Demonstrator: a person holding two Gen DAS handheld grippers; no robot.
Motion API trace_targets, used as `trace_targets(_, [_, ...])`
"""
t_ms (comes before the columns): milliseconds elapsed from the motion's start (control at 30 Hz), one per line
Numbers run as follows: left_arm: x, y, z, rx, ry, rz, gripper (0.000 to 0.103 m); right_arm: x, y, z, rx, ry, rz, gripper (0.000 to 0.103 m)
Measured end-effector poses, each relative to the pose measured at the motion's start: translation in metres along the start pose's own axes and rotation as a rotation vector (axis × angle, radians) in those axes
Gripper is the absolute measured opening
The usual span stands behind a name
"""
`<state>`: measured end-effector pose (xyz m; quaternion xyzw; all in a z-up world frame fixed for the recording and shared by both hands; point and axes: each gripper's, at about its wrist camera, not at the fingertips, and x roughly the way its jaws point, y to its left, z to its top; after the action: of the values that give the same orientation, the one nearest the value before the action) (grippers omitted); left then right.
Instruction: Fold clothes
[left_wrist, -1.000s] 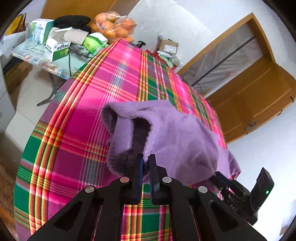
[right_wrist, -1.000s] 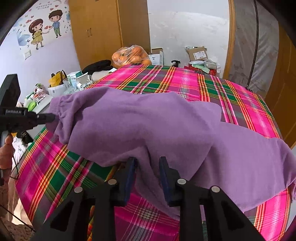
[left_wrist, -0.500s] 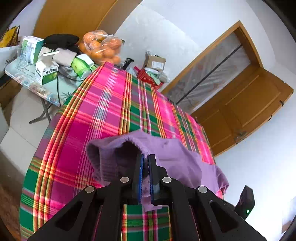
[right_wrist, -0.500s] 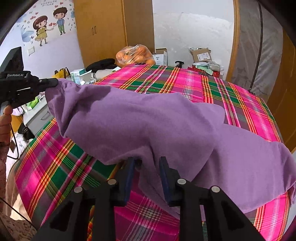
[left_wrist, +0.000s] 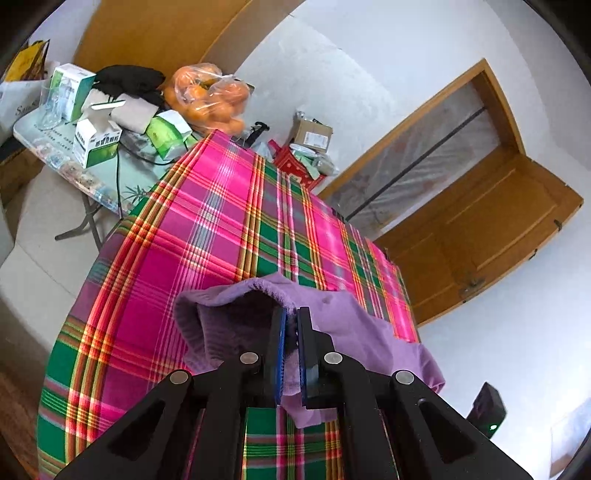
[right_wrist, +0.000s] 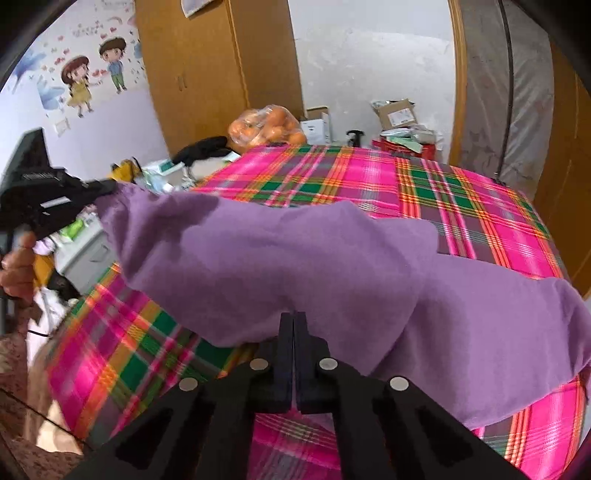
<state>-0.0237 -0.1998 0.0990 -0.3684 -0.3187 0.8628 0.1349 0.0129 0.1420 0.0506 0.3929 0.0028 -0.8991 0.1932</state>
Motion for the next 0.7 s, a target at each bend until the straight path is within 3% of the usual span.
trace_targets(200, [-0.004, 0.005, 0.009, -0.030, -0.029, -0.004, 0.006, -0.009, -0.005, 0.005, -0.010, -0.018, 0.022, 0.001])
trace_targets(300, [-0.005, 0.005, 0.015, -0.029, -0.046, 0.005, 0.006, 0.000, 0.003, -0.001, -0.056, 0.019, 0.012, 0.004])
trace_targets(333, [-0.006, 0.005, 0.016, -0.029, -0.052, 0.008, 0.006, 0.005, 0.009, -0.004, -0.085, 0.036, 0.000, 0.007])
trace_targets(500, [-0.011, 0.003, 0.028, -0.030, -0.083, 0.008, 0.006, 0.014, 0.032, -0.011, -0.204, 0.034, -0.057, 0.041])
trace_targets(700, [-0.012, -0.001, 0.039, -0.021, -0.117, 0.017, 0.006, 0.026, 0.062, -0.017, -0.386, 0.039, -0.094, 0.044])
